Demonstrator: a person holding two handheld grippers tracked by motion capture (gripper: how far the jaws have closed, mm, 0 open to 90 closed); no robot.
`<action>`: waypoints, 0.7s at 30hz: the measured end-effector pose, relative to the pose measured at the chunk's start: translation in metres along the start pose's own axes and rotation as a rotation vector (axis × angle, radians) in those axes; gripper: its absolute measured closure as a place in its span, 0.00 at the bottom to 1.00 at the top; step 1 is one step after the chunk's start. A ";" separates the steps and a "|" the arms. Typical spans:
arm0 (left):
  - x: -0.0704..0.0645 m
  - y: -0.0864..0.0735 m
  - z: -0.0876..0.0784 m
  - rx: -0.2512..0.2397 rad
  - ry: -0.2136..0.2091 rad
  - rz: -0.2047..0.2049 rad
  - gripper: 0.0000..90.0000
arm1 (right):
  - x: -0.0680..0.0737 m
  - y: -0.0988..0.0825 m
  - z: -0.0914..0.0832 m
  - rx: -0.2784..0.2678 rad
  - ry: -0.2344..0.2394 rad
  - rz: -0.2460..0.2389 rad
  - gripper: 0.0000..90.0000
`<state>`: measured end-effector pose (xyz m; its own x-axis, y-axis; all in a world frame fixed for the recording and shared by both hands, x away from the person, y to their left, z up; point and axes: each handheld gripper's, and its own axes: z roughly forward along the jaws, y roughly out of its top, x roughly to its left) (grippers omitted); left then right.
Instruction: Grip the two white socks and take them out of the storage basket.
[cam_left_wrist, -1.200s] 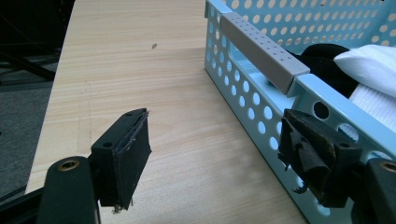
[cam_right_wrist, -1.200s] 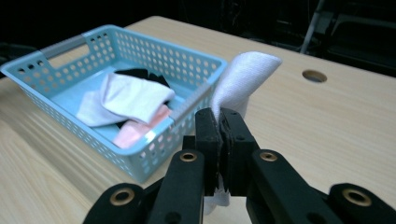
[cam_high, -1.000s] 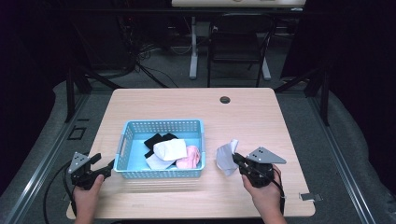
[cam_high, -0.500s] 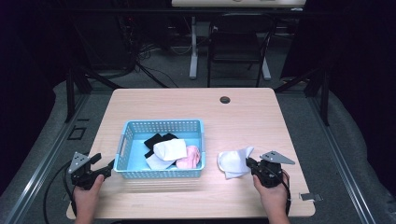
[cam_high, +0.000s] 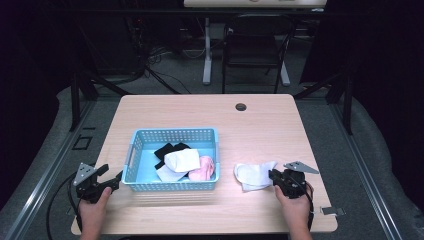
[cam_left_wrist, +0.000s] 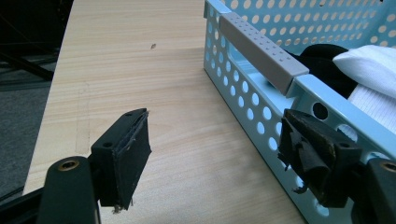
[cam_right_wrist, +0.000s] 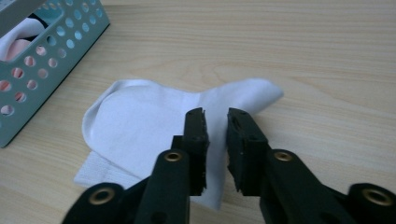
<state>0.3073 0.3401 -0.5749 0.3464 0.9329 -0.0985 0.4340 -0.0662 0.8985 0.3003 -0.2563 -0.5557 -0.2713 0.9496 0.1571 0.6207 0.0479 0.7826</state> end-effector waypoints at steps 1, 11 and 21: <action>0.000 0.000 0.000 -0.004 -0.001 -0.001 0.27 | 0.000 0.000 0.000 -0.003 -0.005 0.000 0.80; 0.001 0.000 -0.001 0.002 0.001 -0.004 0.27 | 0.007 0.008 -0.008 -0.037 -0.070 -0.060 0.52; 0.001 0.000 -0.001 -0.004 -0.002 -0.006 0.27 | 0.035 0.042 -0.014 -0.019 -0.029 -0.186 0.49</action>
<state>0.3068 0.3416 -0.5750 0.3452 0.9327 -0.1047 0.4327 -0.0591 0.8996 0.3067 -0.2257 -0.5085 -0.3587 0.9334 -0.0088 0.5473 0.2180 0.8080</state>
